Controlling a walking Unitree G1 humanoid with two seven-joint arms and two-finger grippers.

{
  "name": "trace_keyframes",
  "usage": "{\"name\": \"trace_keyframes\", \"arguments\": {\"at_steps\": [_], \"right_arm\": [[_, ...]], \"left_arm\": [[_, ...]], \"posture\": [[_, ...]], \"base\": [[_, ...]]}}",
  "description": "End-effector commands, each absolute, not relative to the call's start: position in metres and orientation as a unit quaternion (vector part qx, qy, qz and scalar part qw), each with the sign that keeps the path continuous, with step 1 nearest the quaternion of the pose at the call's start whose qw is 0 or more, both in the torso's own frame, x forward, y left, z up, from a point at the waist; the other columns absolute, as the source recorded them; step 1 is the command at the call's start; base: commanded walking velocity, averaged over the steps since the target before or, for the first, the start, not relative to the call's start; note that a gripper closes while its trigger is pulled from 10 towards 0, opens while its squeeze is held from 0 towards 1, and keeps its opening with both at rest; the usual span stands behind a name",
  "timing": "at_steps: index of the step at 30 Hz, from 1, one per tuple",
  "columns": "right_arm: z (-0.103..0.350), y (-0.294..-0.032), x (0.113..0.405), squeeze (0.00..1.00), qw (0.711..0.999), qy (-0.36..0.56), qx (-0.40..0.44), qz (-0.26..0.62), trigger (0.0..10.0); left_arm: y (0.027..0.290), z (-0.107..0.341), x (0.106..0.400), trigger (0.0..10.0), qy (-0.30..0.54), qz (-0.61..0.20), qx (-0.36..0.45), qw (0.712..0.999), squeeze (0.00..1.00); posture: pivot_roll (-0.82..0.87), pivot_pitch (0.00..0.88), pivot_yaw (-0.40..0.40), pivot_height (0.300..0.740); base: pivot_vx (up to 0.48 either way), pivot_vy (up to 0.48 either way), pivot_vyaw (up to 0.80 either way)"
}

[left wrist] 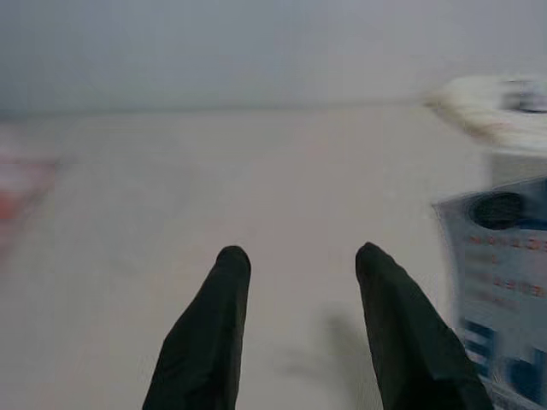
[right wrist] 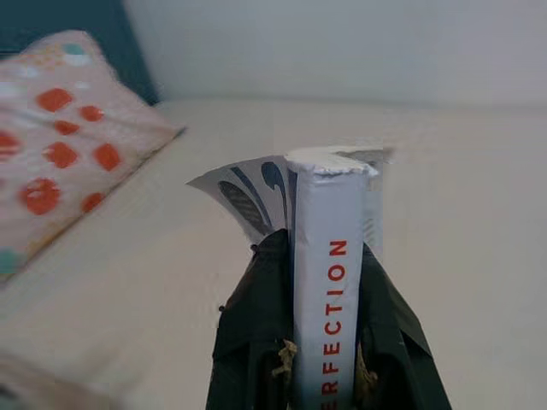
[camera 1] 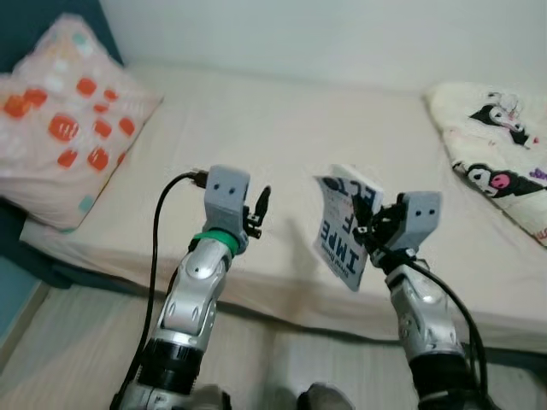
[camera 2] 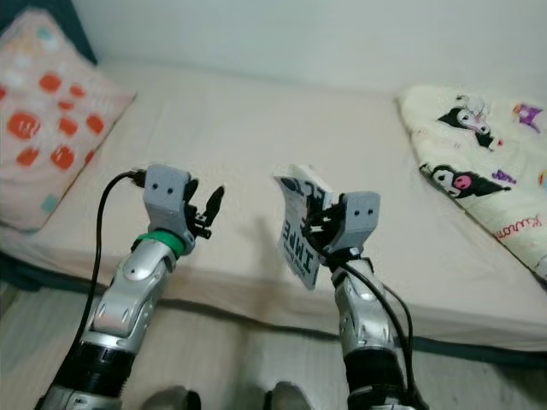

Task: Clean up the room

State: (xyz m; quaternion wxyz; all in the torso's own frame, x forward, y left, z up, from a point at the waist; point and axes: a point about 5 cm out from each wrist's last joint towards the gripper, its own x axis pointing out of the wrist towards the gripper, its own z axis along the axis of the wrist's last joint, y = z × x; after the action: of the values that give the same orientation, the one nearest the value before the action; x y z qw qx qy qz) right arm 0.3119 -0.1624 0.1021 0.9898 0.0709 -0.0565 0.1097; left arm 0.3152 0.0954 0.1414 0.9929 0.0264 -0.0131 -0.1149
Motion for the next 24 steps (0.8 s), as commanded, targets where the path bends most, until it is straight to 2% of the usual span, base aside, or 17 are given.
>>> {"name": "trace_keyframes", "arguments": {"at_steps": [1,16,20,24], "right_arm": [[0.1052,-0.1639,0.3119,0.0,0.989,-0.067,0.072,0.108,10.0],[0.105,-0.1635,0.3117,0.0,0.989,-0.068,0.072,0.109,10.0],[0.1048,-0.1633,0.312,0.0,0.989,-0.067,0.072,0.109,10.0],[0.105,-0.1629,0.3123,0.0,0.989,-0.068,0.072,0.11,10.0]], "left_arm": [[0.0917,0.136,0.3128,10.0,-0.003,-0.121,0.022,0.992,0.0],[0.0918,0.1362,0.3128,10.0,-0.004,-0.12,0.022,0.993,0.0],[0.0923,0.1377,0.313,10.0,-0.014,-0.119,0.034,0.992,0.0],[0.0919,0.1381,0.3128,10.0,-0.017,-0.119,0.036,0.992,0.0]], "posture": [[0.0,0.003,0.022,0.74],[0.0,0.004,0.023,0.74],[0.0,0.004,0.022,0.74],[0.0,0.002,0.022,0.74]], "base": [[0.0,0.375,0.0],[0.0,0.342,0.0],[0.0,0.0,0.0],[0.0,-0.386,0.0]]}}
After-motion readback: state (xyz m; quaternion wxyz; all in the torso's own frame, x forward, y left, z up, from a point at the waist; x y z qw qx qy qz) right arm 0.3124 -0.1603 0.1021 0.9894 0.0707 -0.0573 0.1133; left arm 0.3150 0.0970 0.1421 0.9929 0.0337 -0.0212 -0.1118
